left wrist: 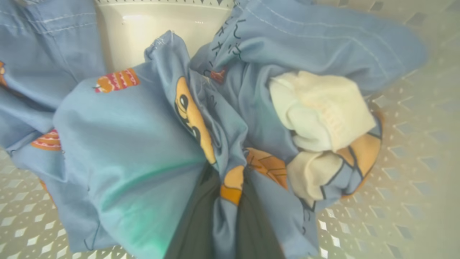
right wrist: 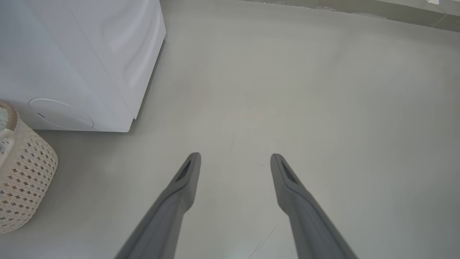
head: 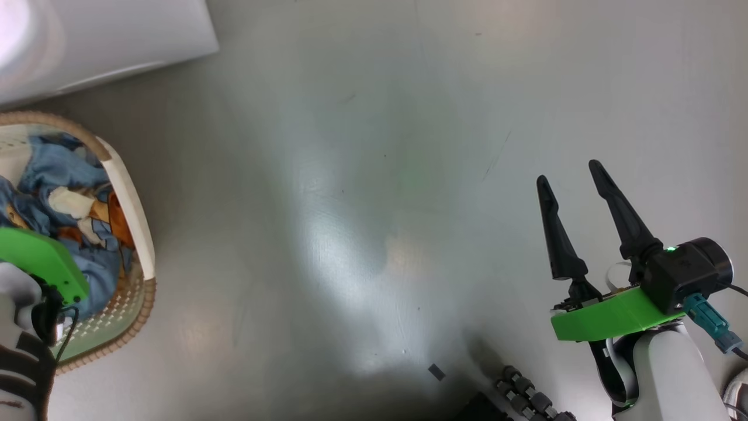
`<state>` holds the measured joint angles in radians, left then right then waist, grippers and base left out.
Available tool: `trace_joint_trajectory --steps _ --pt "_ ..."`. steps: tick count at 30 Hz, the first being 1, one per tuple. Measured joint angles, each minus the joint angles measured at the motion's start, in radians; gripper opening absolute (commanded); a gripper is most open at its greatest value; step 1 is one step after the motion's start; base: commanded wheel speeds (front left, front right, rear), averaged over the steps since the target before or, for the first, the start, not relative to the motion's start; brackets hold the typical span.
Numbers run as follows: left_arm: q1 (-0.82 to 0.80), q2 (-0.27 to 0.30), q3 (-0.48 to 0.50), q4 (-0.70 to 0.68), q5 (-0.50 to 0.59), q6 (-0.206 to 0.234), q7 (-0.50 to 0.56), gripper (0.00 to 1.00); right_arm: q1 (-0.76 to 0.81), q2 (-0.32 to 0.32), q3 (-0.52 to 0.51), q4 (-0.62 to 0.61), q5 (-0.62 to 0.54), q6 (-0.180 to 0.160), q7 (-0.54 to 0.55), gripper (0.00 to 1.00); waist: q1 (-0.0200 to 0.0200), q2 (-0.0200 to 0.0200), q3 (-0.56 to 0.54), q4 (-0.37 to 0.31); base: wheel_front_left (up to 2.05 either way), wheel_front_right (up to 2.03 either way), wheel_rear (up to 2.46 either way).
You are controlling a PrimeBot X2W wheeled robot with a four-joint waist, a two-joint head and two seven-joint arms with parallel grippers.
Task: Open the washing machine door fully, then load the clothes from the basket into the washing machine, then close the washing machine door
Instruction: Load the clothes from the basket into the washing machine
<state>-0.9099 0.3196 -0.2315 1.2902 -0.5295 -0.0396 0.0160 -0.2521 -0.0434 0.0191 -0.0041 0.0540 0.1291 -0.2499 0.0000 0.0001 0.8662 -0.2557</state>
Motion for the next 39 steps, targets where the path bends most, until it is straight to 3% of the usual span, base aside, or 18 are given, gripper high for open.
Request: trace_joint_trajectory --steps 24,28,39 --pt "0.201 -0.054 -0.007 -0.003 -0.032 -0.030 -0.250 0.00 0.006 -0.001 0.005 0.083 -0.028 0.000 0.000 1.00 0.0000 0.0000 -0.286 0.062 0.00 0.00 0.00" --pt "0.263 -0.061 0.004 -0.066 -0.032 -0.025 -0.264 0.00 0.029 -0.002 0.002 0.095 -0.034 0.000 0.000 1.00 0.0000 0.0000 -0.359 0.087 0.00 0.00 0.00" --pt "0.471 -0.086 0.105 -0.424 0.050 0.024 -0.264 0.00 0.088 -0.003 -0.012 0.119 -0.045 0.000 0.000 1.00 0.0000 0.0000 -0.502 0.146 0.00 0.00 0.00"
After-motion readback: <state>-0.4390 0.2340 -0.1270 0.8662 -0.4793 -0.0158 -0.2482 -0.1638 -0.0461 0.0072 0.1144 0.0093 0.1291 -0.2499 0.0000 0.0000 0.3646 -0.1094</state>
